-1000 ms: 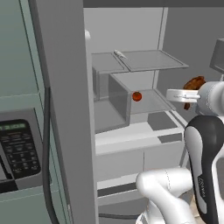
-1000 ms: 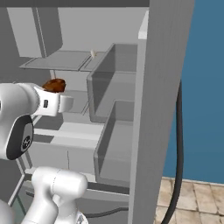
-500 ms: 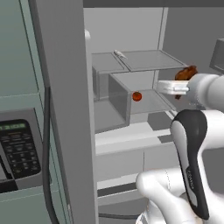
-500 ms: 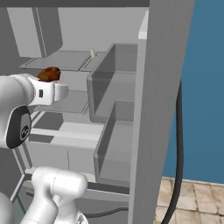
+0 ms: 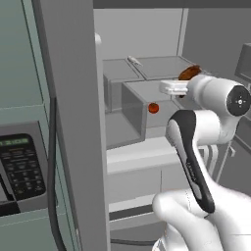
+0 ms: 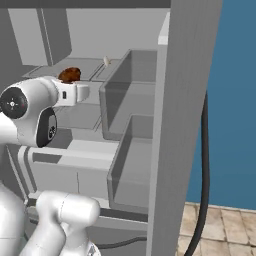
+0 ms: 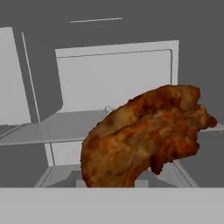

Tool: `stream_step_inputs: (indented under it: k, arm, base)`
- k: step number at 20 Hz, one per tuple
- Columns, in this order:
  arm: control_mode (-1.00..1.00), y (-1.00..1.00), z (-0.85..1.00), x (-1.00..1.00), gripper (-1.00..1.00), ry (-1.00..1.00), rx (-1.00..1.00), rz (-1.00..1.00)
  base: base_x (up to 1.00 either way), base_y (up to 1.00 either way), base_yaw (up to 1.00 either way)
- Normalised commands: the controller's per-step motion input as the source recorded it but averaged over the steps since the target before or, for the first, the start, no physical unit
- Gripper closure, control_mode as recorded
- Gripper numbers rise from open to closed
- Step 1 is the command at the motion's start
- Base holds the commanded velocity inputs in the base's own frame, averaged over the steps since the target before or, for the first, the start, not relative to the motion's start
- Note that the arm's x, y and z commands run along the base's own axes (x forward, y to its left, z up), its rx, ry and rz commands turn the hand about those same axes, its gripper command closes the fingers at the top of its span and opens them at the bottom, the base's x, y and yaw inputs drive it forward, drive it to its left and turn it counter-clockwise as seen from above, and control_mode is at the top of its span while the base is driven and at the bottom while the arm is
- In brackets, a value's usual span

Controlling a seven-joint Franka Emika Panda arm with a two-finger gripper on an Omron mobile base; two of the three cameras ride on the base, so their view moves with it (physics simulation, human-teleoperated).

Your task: Transport the chicken drumstick and carrot to the fridge. Place the chicken drumstick on the rack containing meat and place the carrot on the rack containing the vegetable, ensuring meats and vegetables are on different racks.

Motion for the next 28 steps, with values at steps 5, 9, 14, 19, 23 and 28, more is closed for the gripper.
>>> stream_step_inputs:
  k: [5,9,14,19,23,28]
  arm:
    - [-1.0,0.0,0.0,0.99,1.0,0.16,0.0,0.0]
    - [-1.0,0.0,0.0,1.0,1.0,0.09,0.0,0.0]
    - [-1.0,0.0,0.0,1.0,1.0,0.02,0.0,0.0]
    - [-1.0,0.0,0.0,1.0,1.0,0.03,0.0,0.0]
    - [-1.0,-0.1,-0.06,0.94,1.0,0.1,0.0,0.0]
    - [-1.0,-0.12,-0.25,0.98,1.0,0.03,0.0,0.0]
  base:
    - [0.0,0.0,0.0]
    - [0.0,0.0,0.0]
    - [0.0,0.0,0.0]
    - [0.0,0.0,0.0]
    - [0.0,0.0,0.0]
    - [0.0,0.0,0.0]
